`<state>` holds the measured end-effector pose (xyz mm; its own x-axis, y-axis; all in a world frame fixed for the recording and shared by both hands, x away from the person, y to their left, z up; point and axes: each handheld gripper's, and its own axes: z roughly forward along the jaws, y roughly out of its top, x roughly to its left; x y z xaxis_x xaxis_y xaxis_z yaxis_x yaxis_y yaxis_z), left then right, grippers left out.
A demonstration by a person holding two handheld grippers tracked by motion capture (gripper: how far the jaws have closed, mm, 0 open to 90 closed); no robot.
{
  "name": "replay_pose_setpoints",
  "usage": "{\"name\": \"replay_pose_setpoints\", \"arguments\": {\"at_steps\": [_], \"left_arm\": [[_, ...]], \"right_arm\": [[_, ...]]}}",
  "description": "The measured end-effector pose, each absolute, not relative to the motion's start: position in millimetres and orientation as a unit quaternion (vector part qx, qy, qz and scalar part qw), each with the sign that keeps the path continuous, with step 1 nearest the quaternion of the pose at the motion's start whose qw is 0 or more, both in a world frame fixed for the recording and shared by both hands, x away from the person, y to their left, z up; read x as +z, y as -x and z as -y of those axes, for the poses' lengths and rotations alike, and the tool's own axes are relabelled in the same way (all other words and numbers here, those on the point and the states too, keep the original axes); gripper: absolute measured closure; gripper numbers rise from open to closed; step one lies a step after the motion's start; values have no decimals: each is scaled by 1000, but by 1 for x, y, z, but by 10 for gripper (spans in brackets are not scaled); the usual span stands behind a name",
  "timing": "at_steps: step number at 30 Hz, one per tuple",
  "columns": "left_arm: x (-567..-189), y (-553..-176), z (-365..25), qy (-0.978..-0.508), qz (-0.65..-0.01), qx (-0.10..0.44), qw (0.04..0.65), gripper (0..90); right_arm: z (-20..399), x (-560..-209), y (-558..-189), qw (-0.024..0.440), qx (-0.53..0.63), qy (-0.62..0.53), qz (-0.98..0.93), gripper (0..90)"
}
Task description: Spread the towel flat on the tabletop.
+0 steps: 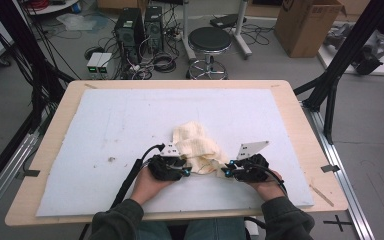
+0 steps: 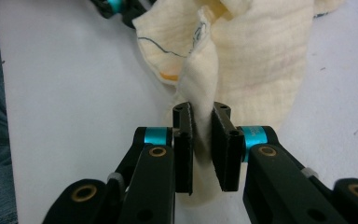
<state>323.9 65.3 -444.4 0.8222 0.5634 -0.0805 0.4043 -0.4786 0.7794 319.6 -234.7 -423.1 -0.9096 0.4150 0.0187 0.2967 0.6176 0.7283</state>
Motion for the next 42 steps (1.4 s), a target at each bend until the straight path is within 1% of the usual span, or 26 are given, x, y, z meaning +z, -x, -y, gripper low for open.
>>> {"name": "replay_pose_setpoints", "arguments": {"at_steps": [1, 2, 5, 8, 9, 10, 11, 12, 14, 15, 17, 18, 19, 21, 23, 24, 25, 26, 27, 28, 29, 30, 35, 37, 40, 42], "left_arm": [[-444, -325, -66, -852, -287, 96, 427, 800], [-444, -325, -67, -852, -286, 95, 428, 817], [-440, -323, -70, -855, -280, 108, 422, 830], [-434, -319, -80, -855, -274, 103, 428, 821], [-431, -317, -84, -854, -271, 96, 433, 796], [-431, -317, -84, -854, -271, 96, 433, 718], [-429, -317, -88, -854, -274, 83, 435, 594], [-429, -317, -88, -854, -274, 83, 435, 549], [-427, -319, -92, -846, -290, 91, 439, 542], [-427, -319, -92, -846, -290, 91, 439, 525], [-428, -325, -92, -830, -332, 107, 436, 517], [-430, -331, -92, -815, -364, 118, 435, 516], [-430, -331, -92, -815, -364, 118, 435, 517], [-432, -339, -89, -806, -393, 137, 421, 519], [-434, -346, -86, -799, -408, 146, 418, 541], [-435, -349, -84, -794, -416, 149, 417, 613], [-436, -352, -83, -794, -421, 151, 411, 641], [-438, -357, -81, -797, -425, 152, 401, 641], [-440, -361, -79, -798, -429, 156, 394, 680], [-441, -364, -78, -799, -430, 161, 387, 795], [-441, -367, -76, -802, -426, 166, 384, 842], [-440, -369, -77, -803, -424, 163, 385, 862], [-432, -366, -86, -817, -396, 156, 390, 874], [-422, -363, -93, -823, -380, 152, 393, 875], [-398, -356, -113, -832, -353, 165, 394, 875], [-391, -354, -120, -833, -350, 162, 397, 875]], "right_arm": [[235, -421, -319, 75, 398, -197, -893, 803], [235, -419, -319, 75, 401, -194, -892, 804], [235, -417, -316, 74, 404, -187, -893, 812], [236, -411, -309, 83, 398, -168, -898, 816], [236, -410, -308, 83, 398, -166, -898, 816], [236, -410, -308, 83, 398, -166, -898, 816], [238, -409, -306, 87, 397, -164, -899, 816], [239, -408, -306, 85, 397, -164, -899, 815], [239, -408, -307, 87, 397, -164, -899, 815], [239, -408, -307, 87, 398, -166, -898, 815], [238, -408, -307, 87, 396, -165, -899, 816], [238, -408, -307, 85, 396, -161, -900, 816], [238, -408, -307, 85, 396, -160, -900, 815], [237, -409, -307, 84, 396, -161, -900, 815], [237, -410, -310, 84, 397, -160, -900, 815], [235, -410, -311, 81, 396, -160, -900, 815], [235, -410, -313, 82, 398, -155, -900, 816], [235, -410, -313, 82, 398, -155, -900, 816], [235, -410, -313, 80, 398, -156, -901, 816], [235, -410, -315, 80, 398, -154, -901, 819], [235, -410, -315, 82, 399, -154, -900, 820], [236, -410, -316, 80, 402, -153, -899, 820], [242, -407, -315, 83, 413, -160, -892, 827], [244, -403, -314, 88, 420, -159, -889, 832], [244, -400, -312, 93, 425, -157, -887, 838], [244, -397, -311, 99, 428, -154, -885, 840]]}}
